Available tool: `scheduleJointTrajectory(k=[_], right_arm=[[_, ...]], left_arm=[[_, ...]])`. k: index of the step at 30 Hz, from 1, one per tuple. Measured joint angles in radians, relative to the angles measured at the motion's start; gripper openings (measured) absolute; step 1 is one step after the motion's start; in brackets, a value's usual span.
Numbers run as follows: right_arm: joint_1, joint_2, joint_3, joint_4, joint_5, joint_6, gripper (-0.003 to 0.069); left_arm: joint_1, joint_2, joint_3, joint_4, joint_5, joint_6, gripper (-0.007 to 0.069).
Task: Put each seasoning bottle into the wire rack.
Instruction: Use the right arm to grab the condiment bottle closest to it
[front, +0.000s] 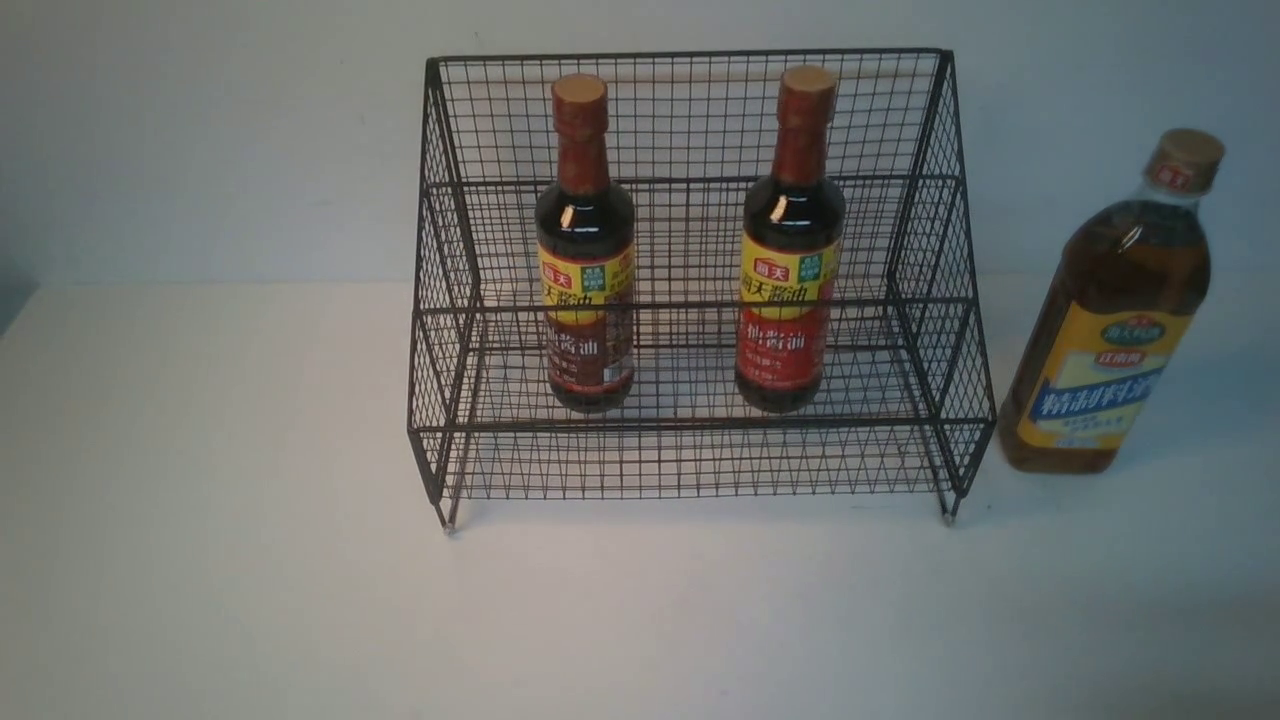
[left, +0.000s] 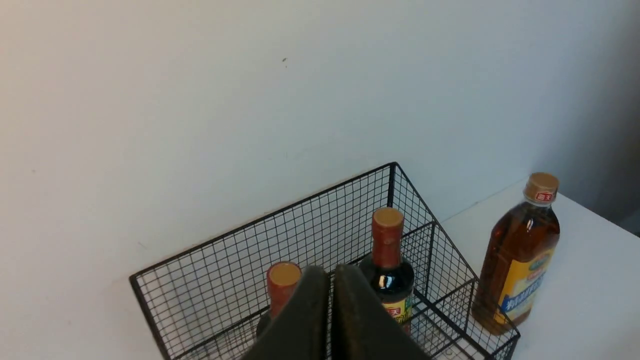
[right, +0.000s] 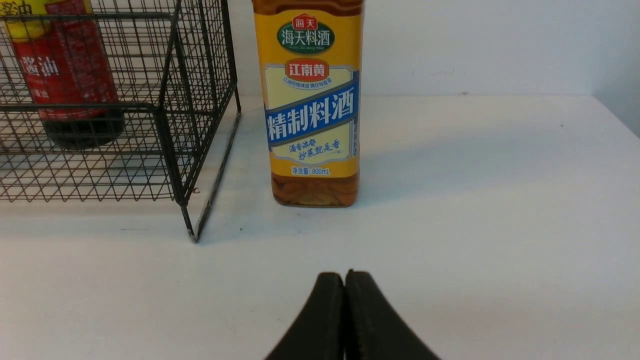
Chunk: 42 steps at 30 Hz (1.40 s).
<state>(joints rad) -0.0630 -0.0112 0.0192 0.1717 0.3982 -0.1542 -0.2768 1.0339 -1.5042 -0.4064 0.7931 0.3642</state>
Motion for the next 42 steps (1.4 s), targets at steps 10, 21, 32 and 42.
scheduleJointTrajectory(k=[10, 21, 32, 42], right_arm=[[0.000, 0.000, 0.000, 0.000, 0.000, -0.001, -0.0015], [0.000, 0.000, 0.000, 0.000, 0.000, -0.001, -0.0015], [0.000, 0.000, 0.000, 0.000, 0.000, -0.001, -0.0015], [0.000, 0.000, 0.000, 0.000, 0.000, -0.001, -0.0015]], left_arm=[[0.003, -0.267, 0.117, 0.040, 0.016, 0.054, -0.0005], [0.004, -0.315, 0.140, 0.392, 0.092, -0.147, -0.0005], [0.045, -0.672, 0.703, 0.641, -0.021, -0.355, -0.0005], [0.254, -1.040, 1.369, 0.458, -0.394, -0.268, -0.0005]])
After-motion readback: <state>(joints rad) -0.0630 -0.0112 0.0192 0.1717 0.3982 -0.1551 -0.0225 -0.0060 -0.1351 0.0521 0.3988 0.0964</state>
